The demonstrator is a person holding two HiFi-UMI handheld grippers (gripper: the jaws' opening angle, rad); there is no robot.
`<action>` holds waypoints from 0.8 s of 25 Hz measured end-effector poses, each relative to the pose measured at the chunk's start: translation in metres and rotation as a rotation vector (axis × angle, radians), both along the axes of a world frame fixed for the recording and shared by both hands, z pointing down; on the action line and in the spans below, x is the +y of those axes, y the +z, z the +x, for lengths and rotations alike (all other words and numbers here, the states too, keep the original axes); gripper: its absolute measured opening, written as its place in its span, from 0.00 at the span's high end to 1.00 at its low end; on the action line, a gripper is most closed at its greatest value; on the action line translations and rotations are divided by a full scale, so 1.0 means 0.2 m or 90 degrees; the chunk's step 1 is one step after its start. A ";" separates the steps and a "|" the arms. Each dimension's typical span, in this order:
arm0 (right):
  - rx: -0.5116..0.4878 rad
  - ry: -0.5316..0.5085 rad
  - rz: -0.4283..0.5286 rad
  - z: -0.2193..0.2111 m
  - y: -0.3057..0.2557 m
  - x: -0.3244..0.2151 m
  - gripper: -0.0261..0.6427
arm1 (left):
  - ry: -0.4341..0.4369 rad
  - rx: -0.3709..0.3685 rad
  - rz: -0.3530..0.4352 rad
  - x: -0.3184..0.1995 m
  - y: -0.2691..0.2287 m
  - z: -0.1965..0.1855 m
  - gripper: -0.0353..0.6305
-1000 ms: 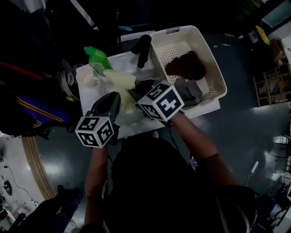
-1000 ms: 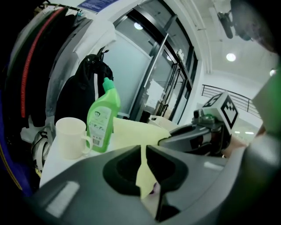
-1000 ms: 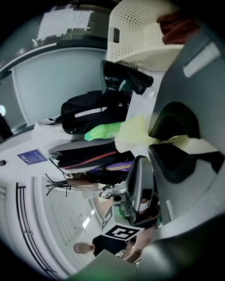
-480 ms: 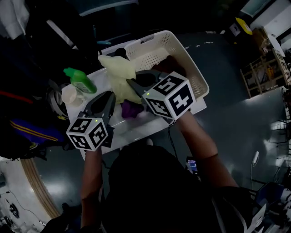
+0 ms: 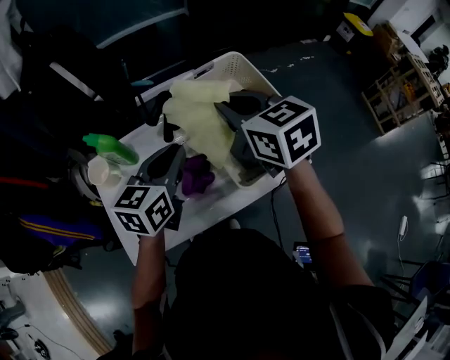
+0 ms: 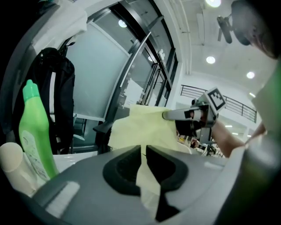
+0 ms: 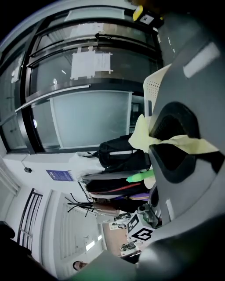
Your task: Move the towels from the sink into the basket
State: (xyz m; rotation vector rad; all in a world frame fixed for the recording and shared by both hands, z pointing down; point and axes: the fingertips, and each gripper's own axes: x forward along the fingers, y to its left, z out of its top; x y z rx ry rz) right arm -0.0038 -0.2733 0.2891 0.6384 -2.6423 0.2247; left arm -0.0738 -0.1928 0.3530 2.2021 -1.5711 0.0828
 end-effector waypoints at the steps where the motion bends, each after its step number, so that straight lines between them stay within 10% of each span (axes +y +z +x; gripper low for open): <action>1: -0.001 0.008 0.002 0.02 0.00 -0.03 0.95 | 0.002 0.000 0.000 -0.01 0.00 0.01 0.89; 20: 0.069 0.126 -0.017 0.19 0.35 -0.42 0.95 | 0.003 -0.004 -0.026 -0.16 0.08 0.03 0.89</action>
